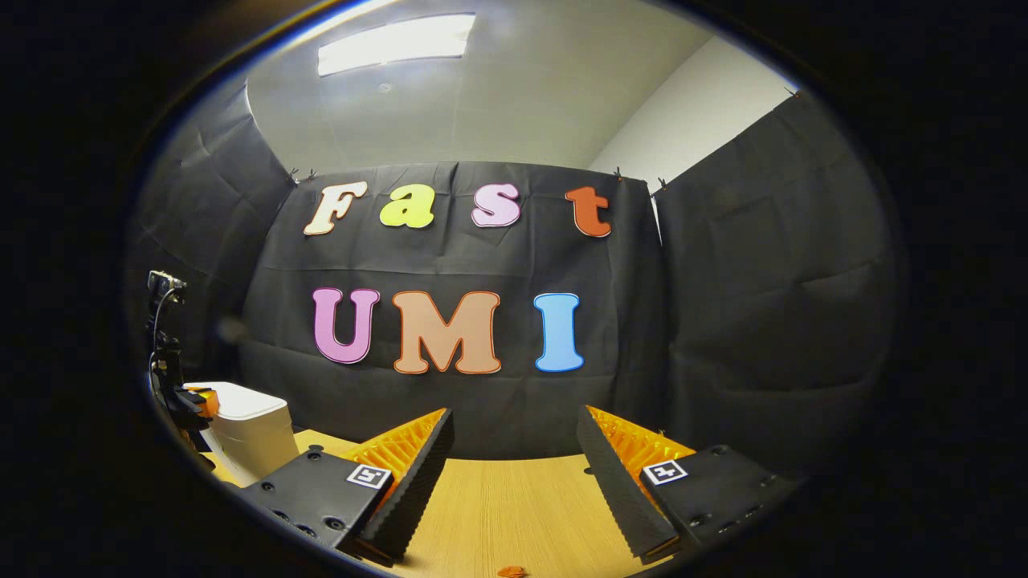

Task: Press the lid of the desktop garbage bin to open it, pick up the crumpled paper on the desktop and throw it into the bin, then pick up the pop can on the desktop and drop it into the bin, and finally close the garbage bin lid.

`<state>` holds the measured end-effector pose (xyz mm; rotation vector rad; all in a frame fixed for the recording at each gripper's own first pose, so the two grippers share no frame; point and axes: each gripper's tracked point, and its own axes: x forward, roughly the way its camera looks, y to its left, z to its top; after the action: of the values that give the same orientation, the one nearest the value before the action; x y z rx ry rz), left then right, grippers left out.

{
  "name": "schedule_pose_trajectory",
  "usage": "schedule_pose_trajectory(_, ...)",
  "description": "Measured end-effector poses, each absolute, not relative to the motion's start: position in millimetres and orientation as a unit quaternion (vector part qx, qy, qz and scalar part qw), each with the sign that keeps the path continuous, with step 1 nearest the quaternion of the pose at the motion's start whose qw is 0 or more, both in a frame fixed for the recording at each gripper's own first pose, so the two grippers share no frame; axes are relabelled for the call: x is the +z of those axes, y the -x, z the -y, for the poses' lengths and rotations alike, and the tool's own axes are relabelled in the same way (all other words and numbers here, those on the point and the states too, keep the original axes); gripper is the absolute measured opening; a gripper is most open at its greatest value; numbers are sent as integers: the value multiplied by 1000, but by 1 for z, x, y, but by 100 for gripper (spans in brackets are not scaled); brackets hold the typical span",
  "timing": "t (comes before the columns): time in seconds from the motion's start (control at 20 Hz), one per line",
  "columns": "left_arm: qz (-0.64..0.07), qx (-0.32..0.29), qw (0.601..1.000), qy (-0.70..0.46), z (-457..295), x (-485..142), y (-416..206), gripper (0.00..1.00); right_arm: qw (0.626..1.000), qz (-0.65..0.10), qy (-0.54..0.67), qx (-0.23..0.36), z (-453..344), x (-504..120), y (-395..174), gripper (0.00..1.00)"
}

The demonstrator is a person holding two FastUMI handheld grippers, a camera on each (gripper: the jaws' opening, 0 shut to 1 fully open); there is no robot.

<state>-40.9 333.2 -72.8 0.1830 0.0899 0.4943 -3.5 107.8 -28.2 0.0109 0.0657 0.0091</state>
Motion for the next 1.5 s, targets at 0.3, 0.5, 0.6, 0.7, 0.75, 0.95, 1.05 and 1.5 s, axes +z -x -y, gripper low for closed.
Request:
schedule_pose_trajectory(0.3,-41,239,965,-104,-334,-66,37,0,999,-35,-8,20,-111,-27,3,98)
schedule_pose_trajectory(0.5,-38,255,963,-73,-326,-46,36,2,999,-28,-11,32,-105,-21,-2,97)
schedule_pose_trajectory(0.6,-5,243,968,-68,-308,-17,32,2,999,-27,-10,38,-100,-21,-3,97)
schedule_pose_trajectory(0.7,23,220,972,-75,-285,8,32,4,999,-27,-11,44,-96,-20,-8,97)
schedule_pose_trajectory(0.75,33,206,975,-75,-269,17,31,3,998,-27,-13,46,-93,-20,-10,97)
schedule_pose_trajectory(0.95,46,152,986,-54,-206,30,32,36,998,-30,-19,58,-82,-22,-17,98)
schedule_pose_trajectory(1.05,55,130,989,-46,-176,34,36,62,997,-38,-20,67,-79,-29,-20,97)
schedule_pose_trajectory(1.5,47,103,993,-40,-121,26,57,94,977,-174,-10,121,-89,-143,-26,98)
